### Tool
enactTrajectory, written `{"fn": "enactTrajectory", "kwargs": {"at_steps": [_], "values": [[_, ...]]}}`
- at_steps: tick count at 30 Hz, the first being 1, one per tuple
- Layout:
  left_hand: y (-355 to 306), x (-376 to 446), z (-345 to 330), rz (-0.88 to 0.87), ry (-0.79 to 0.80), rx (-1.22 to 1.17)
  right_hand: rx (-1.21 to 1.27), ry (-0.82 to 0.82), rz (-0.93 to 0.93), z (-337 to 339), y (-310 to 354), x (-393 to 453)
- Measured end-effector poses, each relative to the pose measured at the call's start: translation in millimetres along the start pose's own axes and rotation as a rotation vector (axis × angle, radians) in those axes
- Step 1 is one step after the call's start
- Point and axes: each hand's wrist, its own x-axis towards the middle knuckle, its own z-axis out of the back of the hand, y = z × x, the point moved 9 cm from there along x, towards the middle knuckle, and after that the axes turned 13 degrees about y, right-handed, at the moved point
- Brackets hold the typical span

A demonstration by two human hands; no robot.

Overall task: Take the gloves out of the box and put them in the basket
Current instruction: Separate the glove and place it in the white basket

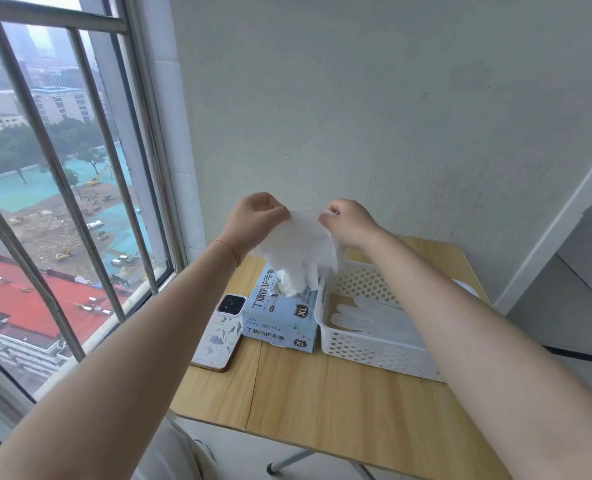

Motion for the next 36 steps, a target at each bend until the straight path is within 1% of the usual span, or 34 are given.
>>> {"fn": "enactTrajectory", "kwargs": {"at_steps": [3, 5, 9, 12, 14, 15, 16, 18, 19, 20, 22, 24, 27, 29, 32, 34, 36], "values": [[1, 4, -5, 0.033, 0.085, 0.134, 0.055, -0.08, -0.009, 10, -7, -4], [3, 4, -8, 0.058, 0.129, 0.175, 0.096, -0.108, -0.002, 15, -7, -7], [10, 0, -12, 0.129, 0.159, 0.023, 0.13, -0.088, -0.044, 15, -11, -13], [14, -3, -16, 0.178, 0.2, -0.197, -0.008, -0.086, -0.115, 15, -17, -14], [14, -2, -18, 0.18, 0.205, -0.268, -0.033, -0.145, -0.087, 21, -9, -17], [12, -2, -20, 0.175, 0.212, -0.294, 0.013, -0.128, -0.038, 21, 1, -20], [9, -2, -25, 0.167, 0.221, -0.334, 0.093, -0.06, 0.024, 17, 12, -23], [3, -2, -34, 0.163, 0.227, -0.427, 0.228, 0.161, 0.101, 1, 37, -35], [2, -2, -38, 0.175, 0.227, -0.454, 0.227, 0.247, 0.103, -6, 44, -41], [2, -2, -43, 0.194, 0.237, -0.477, 0.194, 0.297, 0.088, -9, 44, -46], [3, -4, -49, 0.228, 0.258, -0.509, 0.141, 0.311, 0.049, -11, 37, -47], [4, -6, -52, 0.241, 0.27, -0.478, 0.145, 0.276, 0.024, -7, 30, -47], [4, -8, -52, 0.223, 0.275, -0.172, 0.131, 0.187, -0.014, 8, 21, -53], [-3, -8, -61, 0.16, 0.335, -0.042, 0.167, 0.175, -0.016, 14, 22, -58], [-18, -12, -84, 0.051, 0.491, 0.031, 0.216, 0.143, -0.013, 24, 33, -68], [-23, -13, -91, 0.033, 0.511, 0.04, 0.283, 0.046, 0.008, 39, 36, -71], [-27, -14, -89, 0.032, 0.483, 0.015, 0.347, -0.075, 0.027, 57, 35, -75]]}}
